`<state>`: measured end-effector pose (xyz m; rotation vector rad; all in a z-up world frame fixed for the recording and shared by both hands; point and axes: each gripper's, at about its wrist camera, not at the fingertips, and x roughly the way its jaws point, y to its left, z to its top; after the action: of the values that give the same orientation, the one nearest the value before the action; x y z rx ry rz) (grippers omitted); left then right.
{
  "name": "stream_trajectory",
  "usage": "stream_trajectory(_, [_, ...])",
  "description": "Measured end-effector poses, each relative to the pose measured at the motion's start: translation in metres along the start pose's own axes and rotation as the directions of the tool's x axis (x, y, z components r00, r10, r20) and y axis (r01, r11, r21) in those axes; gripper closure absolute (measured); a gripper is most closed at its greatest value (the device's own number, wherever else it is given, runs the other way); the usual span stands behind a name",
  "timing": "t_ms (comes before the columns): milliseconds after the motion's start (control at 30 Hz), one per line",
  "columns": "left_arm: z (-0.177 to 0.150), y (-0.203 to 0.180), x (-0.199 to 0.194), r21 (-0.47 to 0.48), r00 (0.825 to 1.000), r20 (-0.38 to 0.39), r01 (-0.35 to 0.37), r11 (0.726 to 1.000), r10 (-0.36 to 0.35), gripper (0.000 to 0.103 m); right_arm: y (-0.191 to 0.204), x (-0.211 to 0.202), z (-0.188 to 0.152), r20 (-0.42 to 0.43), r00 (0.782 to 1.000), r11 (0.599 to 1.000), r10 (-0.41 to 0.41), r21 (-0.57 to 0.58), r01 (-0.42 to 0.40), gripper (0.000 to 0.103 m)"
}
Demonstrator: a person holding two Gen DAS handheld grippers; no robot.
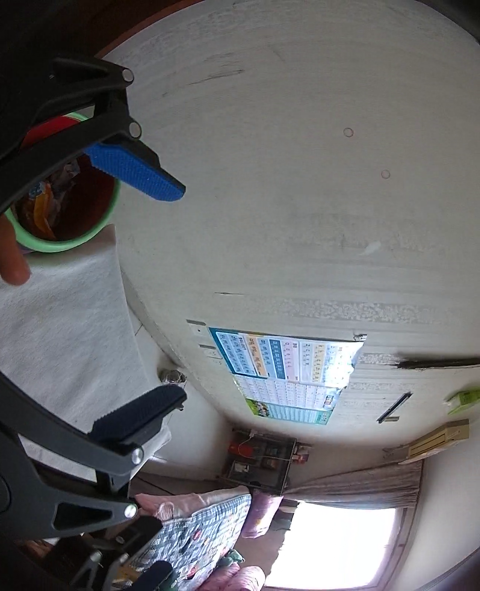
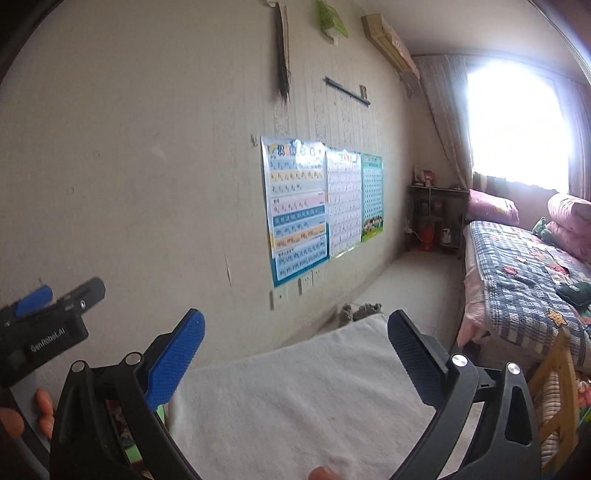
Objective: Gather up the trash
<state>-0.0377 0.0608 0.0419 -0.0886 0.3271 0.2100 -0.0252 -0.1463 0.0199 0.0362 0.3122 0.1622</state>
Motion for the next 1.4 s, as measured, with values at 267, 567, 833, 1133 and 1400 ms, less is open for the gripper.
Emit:
stream_trajectory(267, [-0.001,-0.004,-0.004,0.003,1.000,-0.021,-0.004,1.000,0.005,0.005,-0.007,-0.001,-0.003,-0.011,1.000,1.000,-0.015,0.003,0.015,0.007])
stream_trajectory(567, [0.003,0.004,0.001,-0.014,0.999,-0.038,-0.008,1.000,0.008,0.005,0.000,0.002,-0.005,-0.025,1.000,1.000,-0.007,-0.014,0.007,0.007])
stream_trajectory(833, [0.002,0.007,0.007,-0.014,0.999,-0.053,-0.010,1.000,0.009,0.005,0.005,0.006,-0.009,-0.045,0.999,1.000,-0.008,-0.024,0.006,0.007])
stream_trajectory(1133, [0.000,0.008,0.011,-0.005,0.998,-0.062,-0.011,1.000,0.010,0.005,0.007,0.011,-0.012,-0.067,0.998,1.000,-0.005,-0.026,0.003,0.007])
stream_trajectory(1400, [-0.001,0.010,0.015,-0.005,0.997,-0.073,-0.014,1.000,0.014,0.005,0.008,0.015,-0.014,-0.083,0.997,1.000,-0.005,-0.024,0.003,0.007])
